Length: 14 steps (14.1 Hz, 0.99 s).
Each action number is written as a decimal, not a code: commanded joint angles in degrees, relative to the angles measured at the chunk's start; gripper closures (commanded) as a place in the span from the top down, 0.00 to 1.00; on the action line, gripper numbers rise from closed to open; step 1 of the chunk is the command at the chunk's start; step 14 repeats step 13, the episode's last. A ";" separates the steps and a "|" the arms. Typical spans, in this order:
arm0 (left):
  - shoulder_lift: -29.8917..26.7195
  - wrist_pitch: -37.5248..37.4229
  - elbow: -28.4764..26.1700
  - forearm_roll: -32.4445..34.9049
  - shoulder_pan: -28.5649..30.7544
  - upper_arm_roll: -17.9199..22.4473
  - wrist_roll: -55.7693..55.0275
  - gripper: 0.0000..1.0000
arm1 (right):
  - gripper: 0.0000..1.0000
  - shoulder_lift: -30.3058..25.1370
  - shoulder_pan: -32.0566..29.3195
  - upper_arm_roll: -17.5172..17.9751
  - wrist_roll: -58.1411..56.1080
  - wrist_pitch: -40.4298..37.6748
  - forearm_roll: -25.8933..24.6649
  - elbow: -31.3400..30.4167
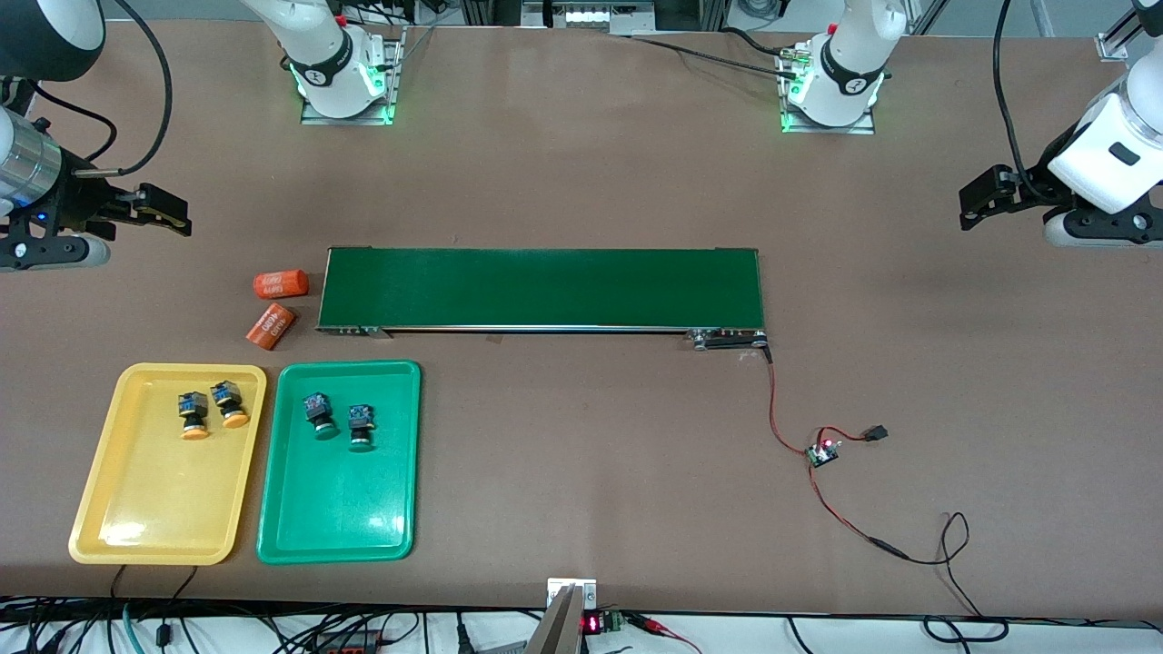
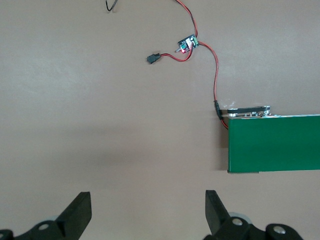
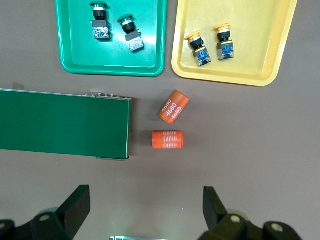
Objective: Sort buttons by color to trays
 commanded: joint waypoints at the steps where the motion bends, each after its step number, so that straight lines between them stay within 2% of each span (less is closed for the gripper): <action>1: -0.36 -0.37 0.77 1.56 -0.49 0.10 1.27 1.00 | 1.00 0.67 -0.82 0.73 -0.23 -1.03 -0.22 1.44; 14: -0.45 -1.60 0.77 1.47 -0.49 0.19 1.10 1.00 | 1.00 0.67 -1.09 0.73 0.12 -1.91 -0.22 1.17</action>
